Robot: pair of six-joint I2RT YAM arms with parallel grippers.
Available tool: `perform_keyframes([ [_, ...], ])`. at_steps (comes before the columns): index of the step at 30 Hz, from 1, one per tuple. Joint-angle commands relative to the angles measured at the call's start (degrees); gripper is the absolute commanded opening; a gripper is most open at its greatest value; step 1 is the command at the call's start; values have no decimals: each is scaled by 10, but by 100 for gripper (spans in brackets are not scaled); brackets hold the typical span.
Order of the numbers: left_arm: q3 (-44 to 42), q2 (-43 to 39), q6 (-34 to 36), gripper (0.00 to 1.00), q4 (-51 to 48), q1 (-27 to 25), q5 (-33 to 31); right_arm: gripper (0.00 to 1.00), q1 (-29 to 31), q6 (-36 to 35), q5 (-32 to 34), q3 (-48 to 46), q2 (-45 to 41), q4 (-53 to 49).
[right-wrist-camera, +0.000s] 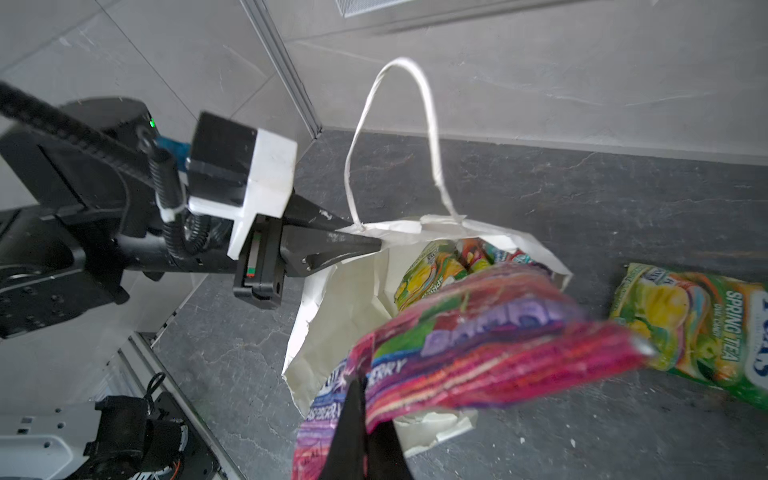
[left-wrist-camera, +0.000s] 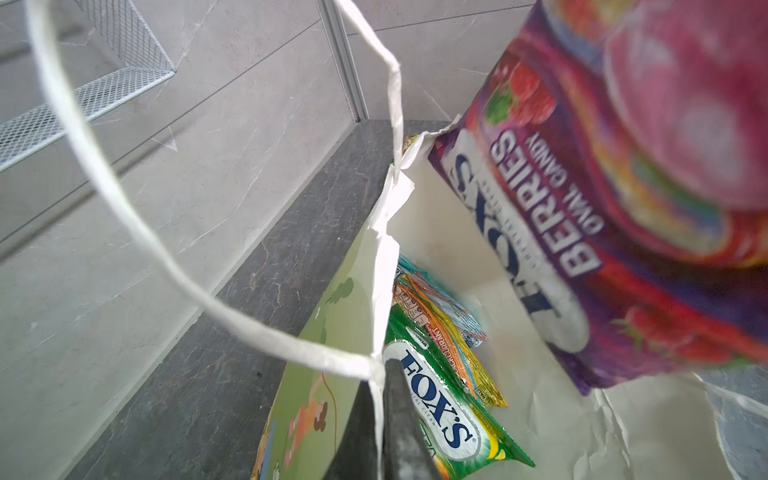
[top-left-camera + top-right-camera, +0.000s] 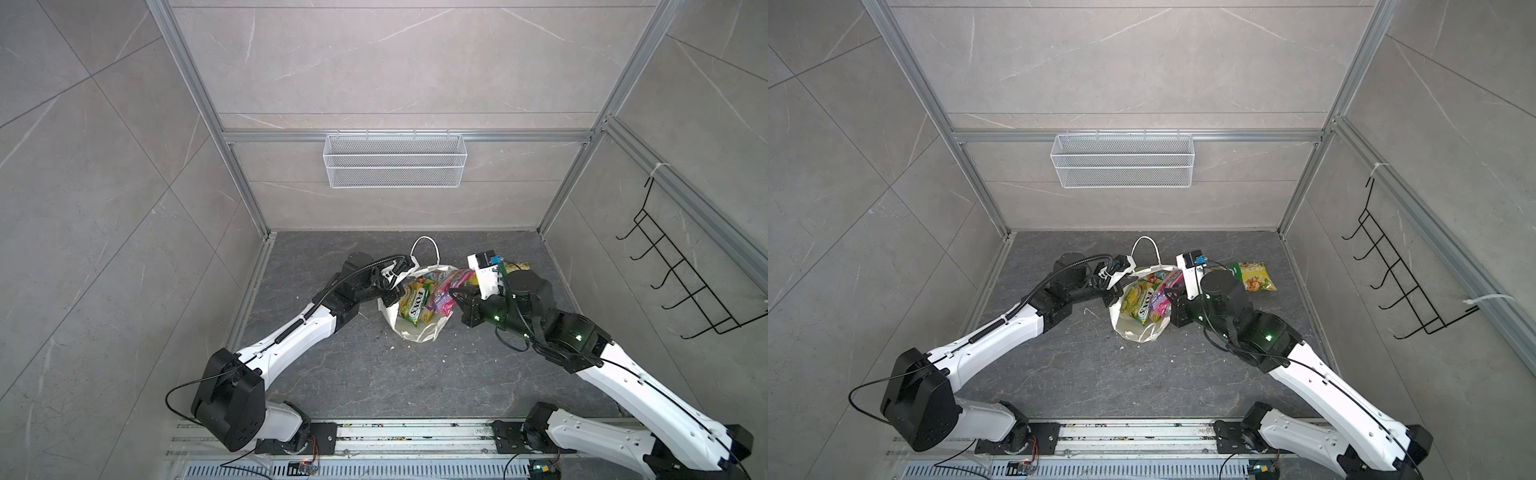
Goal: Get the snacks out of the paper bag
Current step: 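Grasp the pink FOX'S BERRIES packet with the right gripper and lift it out, then carry the pink packet toward the green packet while the left gripper tilts the bag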
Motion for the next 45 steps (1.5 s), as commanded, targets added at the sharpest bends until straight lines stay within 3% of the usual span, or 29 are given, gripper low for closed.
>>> perform_keyframes([
  [1,18,12,-9,0,23,2,-54,0,-23,-18,-22,39,-24,-38],
  [9,23,-1,-9,0,19,23,-101,0,-72,-30,-26,89,-44,-71],
  [18,42,-20,5,0,-1,98,-109,0,-116,-32,-36,104,2,-81],
  [23,85,13,41,0,-21,141,-105,0,-161,-13,-88,68,70,-21],
  [29,179,71,60,0,-58,208,-55,0,-194,-11,-121,52,161,77],
  [32,221,95,97,0,-91,214,-40,0,-200,-25,-138,63,214,115],
  [35,194,86,136,0,-87,212,17,0,-202,-55,-169,90,274,122],
  [39,81,40,156,0,-15,198,57,0,-211,-74,-167,102,328,137],
  [45,-31,-21,149,0,27,177,45,0,-227,3,-141,92,383,194],
])
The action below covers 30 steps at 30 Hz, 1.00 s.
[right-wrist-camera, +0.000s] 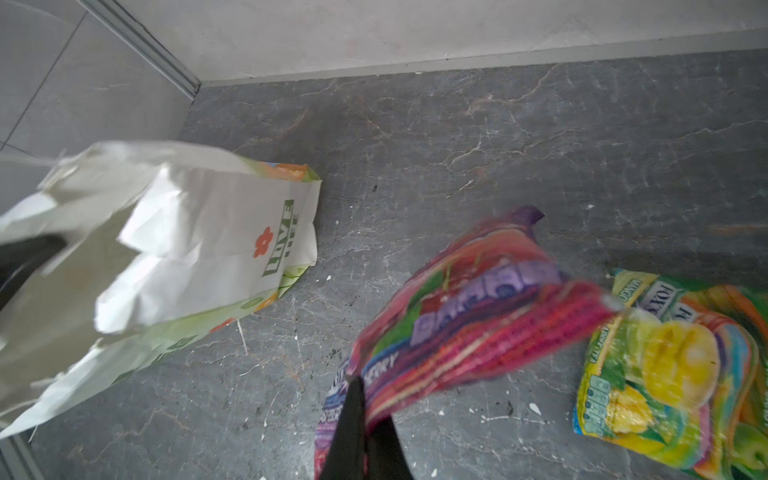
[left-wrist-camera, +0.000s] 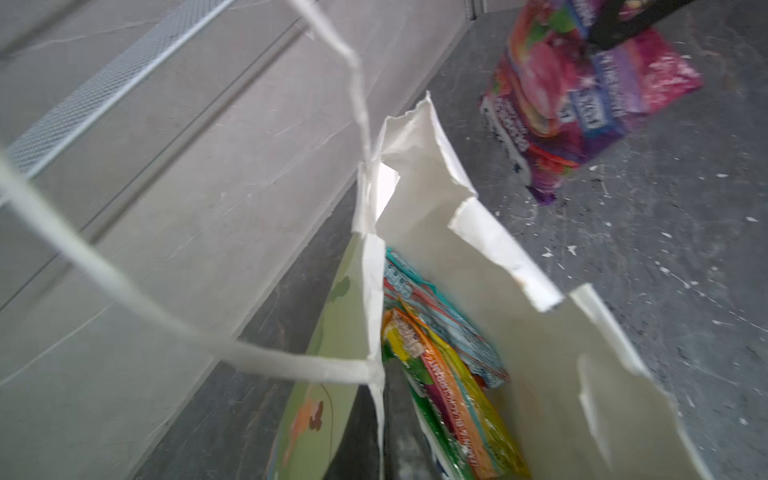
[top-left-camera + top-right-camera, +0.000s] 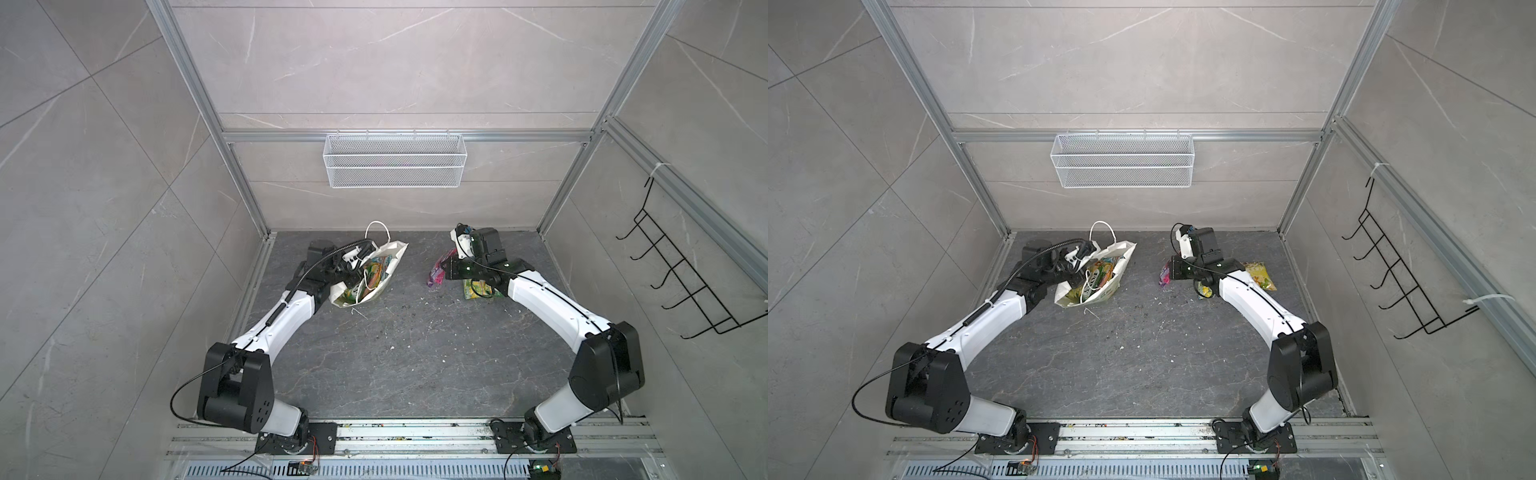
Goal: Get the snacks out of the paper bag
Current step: 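Carry the pink packet toward the green packet while the left gripper tilts the bag, then lower the pink packet onto the table and open the right gripper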
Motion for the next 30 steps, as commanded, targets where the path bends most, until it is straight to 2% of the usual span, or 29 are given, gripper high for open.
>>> perform_keyframes([
  [1,-32,-47,4,0,60,-9,21,0,-5,56,14,12,16,69],
  [5,-69,-85,-8,0,66,-12,11,0,-5,131,29,-17,30,100],
  [9,-68,-116,-14,0,51,-12,15,0,-2,198,25,-64,35,148],
  [13,-86,-135,-44,0,59,-13,19,0,8,254,70,-146,14,212],
  [20,-159,-169,-94,0,118,-13,-9,0,50,328,151,-256,-20,269],
  [25,-167,-183,-125,0,135,-14,6,0,83,429,222,-322,-25,326],
  [30,-170,-175,-151,0,158,-22,19,0,88,534,287,-363,-15,373],
])
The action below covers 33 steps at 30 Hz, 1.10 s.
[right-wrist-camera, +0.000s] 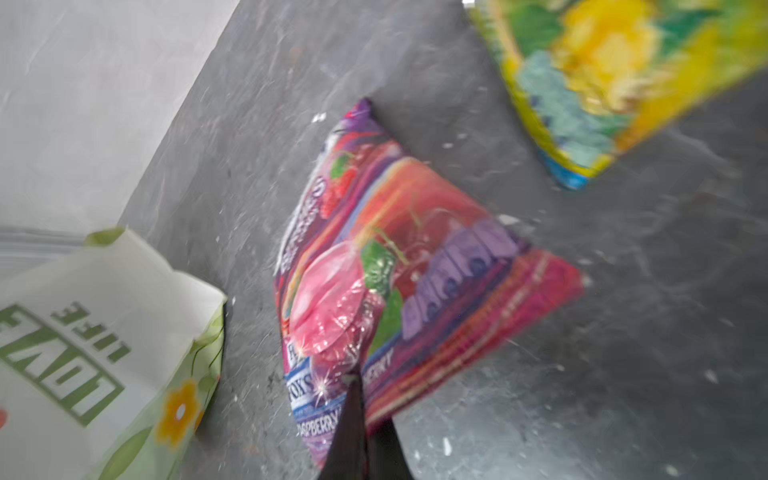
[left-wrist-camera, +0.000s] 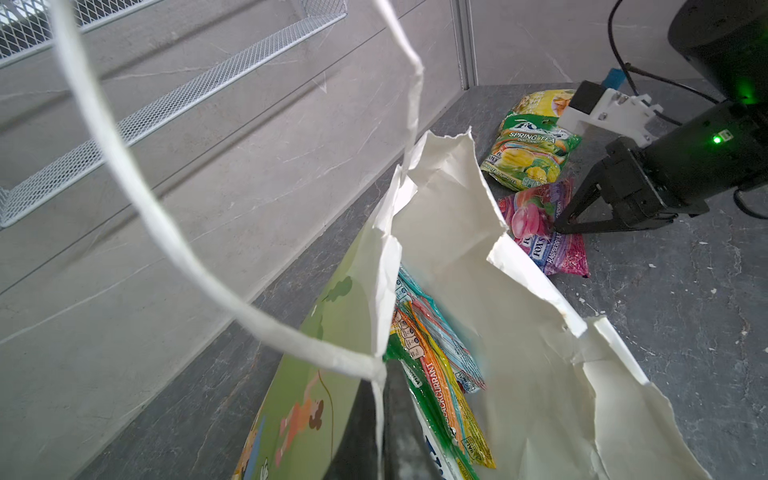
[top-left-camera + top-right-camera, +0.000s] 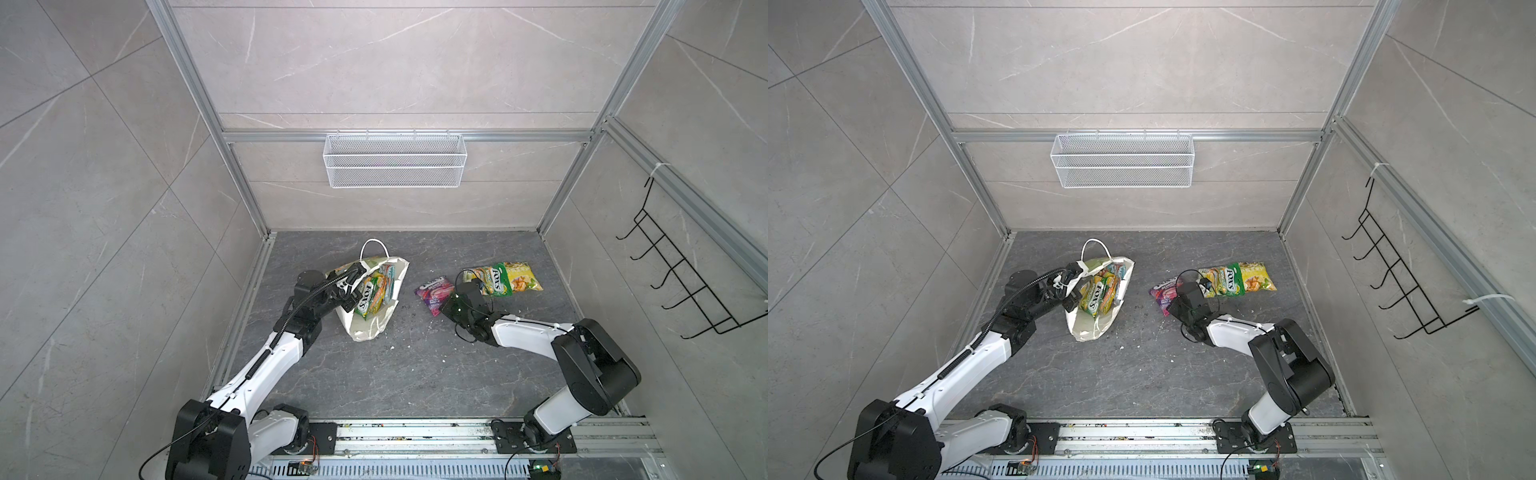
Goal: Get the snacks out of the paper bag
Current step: 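Lower the pink packet onto the table and open the right gripper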
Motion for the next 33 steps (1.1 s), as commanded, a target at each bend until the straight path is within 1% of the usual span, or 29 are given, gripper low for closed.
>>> perform_keyframes([
  [1,1,-3,-38,0,50,-9,23,0,0,98,86,-23,-4,56],
  [2,1,0,-39,0,50,-12,27,0,0,108,99,-25,-4,57],
  [4,1,5,-40,0,51,-18,28,0,-2,115,102,-18,3,57],
  [10,-2,8,-45,0,52,-26,28,0,0,138,66,4,44,76],
  [12,-1,8,-47,0,50,-27,30,7,8,145,71,5,50,79],
  [14,-1,7,-49,0,48,-27,30,20,15,141,64,10,55,88],
  [16,-1,9,-49,0,47,-28,30,27,16,136,48,18,57,89],
  [18,-1,10,-51,0,47,-29,31,37,19,136,45,16,48,87],
  [20,-2,13,-53,0,51,-29,31,43,23,109,40,19,27,77],
  [22,-2,15,-56,0,51,-30,29,44,32,77,47,25,-4,46],
  [23,-2,14,-58,0,52,-30,29,46,38,66,55,26,-23,27],
  [24,-3,13,-59,0,54,-30,31,50,42,54,57,29,-36,11],
  [25,-3,12,-61,0,57,-30,33,58,43,42,56,35,-50,-12],
  [27,-2,11,-64,0,59,-30,33,59,44,21,55,42,-74,-42],
  [31,1,11,-68,0,60,-30,37,59,44,-16,77,54,-123,-105],
  [33,1,11,-71,0,63,-30,37,54,47,-91,58,72,-127,-107],
])
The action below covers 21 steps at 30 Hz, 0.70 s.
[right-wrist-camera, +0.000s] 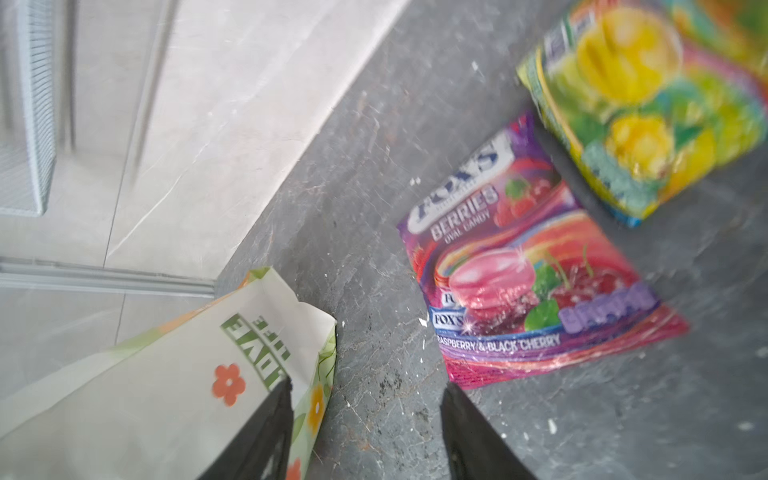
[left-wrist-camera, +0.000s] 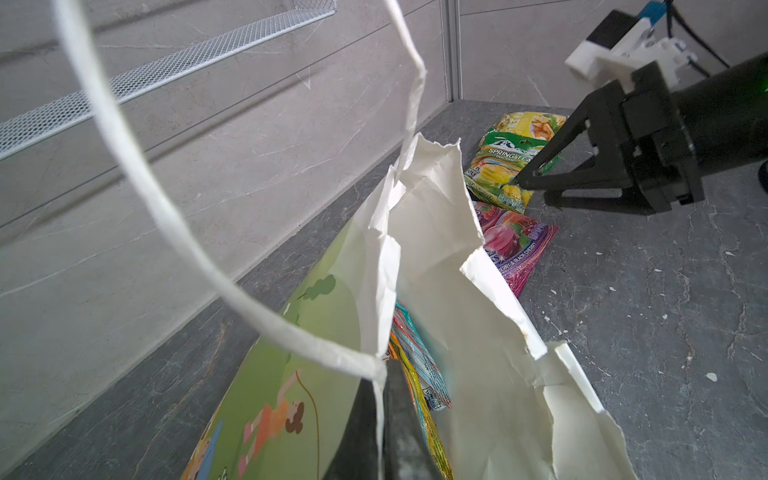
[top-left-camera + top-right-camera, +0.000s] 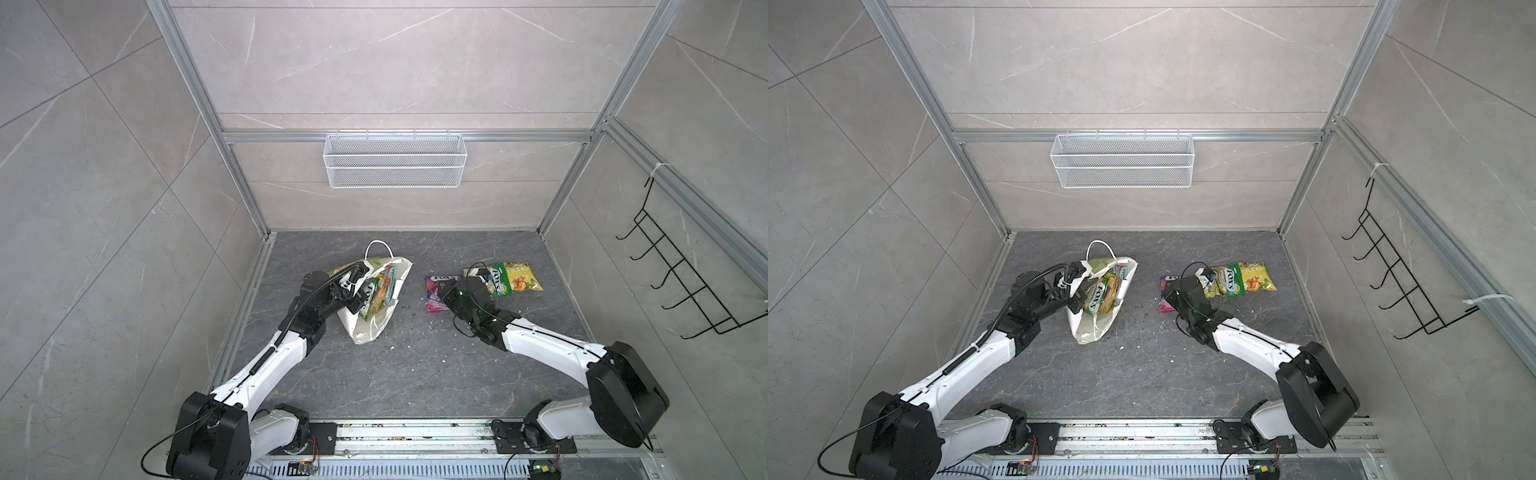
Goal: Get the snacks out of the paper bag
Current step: 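Lower the pink packet onto the table and open the right gripper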
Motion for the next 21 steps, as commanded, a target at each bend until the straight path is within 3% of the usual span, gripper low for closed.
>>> perform_keyframes([
  [1,4,-3,-15,0,47,-5,37,53,5,-128,-8,57,2,-89],
  [5,10,1,-19,0,47,-5,39,36,5,-247,-51,194,94,-263],
  [8,10,2,-25,0,52,-5,41,31,4,-295,-46,226,136,-324],
  [16,9,-5,-24,0,51,-5,33,30,3,-331,-47,212,173,-402],
  [21,14,0,-29,0,51,-5,38,31,1,-316,-62,214,217,-398],
])
